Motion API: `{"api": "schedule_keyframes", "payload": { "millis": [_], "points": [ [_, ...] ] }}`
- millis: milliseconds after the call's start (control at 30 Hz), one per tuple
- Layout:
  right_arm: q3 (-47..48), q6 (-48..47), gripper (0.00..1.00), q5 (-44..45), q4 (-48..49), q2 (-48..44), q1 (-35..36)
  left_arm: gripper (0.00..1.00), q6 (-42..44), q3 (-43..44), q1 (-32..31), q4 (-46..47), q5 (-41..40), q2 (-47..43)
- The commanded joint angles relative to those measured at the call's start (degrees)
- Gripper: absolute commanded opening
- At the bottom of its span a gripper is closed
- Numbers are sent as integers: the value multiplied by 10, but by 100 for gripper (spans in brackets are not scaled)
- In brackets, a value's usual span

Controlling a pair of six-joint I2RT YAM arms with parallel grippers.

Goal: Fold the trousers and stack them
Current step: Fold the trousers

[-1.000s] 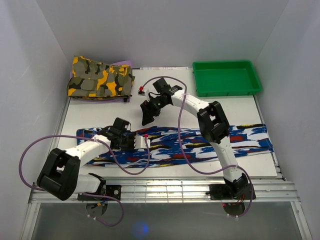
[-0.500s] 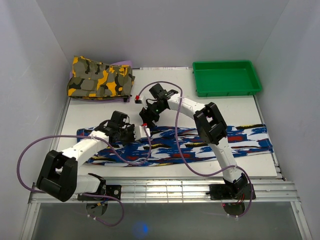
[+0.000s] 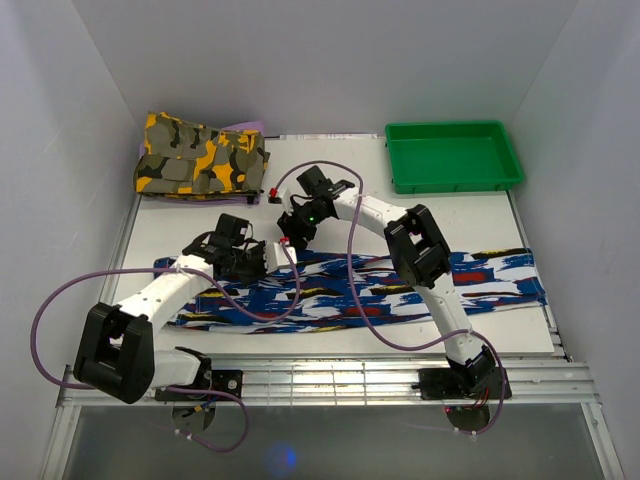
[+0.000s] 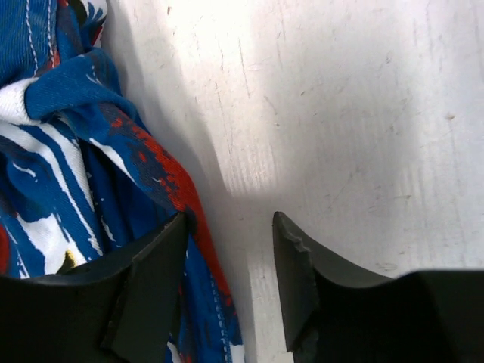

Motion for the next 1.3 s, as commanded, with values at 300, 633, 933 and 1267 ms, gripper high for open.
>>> {"api": "schedule_keyframes", "payload": {
  "millis": [300,633,933,1267],
  "points": [
    [37,-23,8,14,24,31,-3,0,-64,61,31,2,30,38],
    [44,44,8,67,58,45,-24,57,-163,229,94,-62,12,90],
    [42,68,8,69,66,57,-33,66,-124,130,-15,-237,31,-21],
    [26,63,8,71,65,50,-33,59,-241,56,-174,-138,-103,3]
  ]
}}
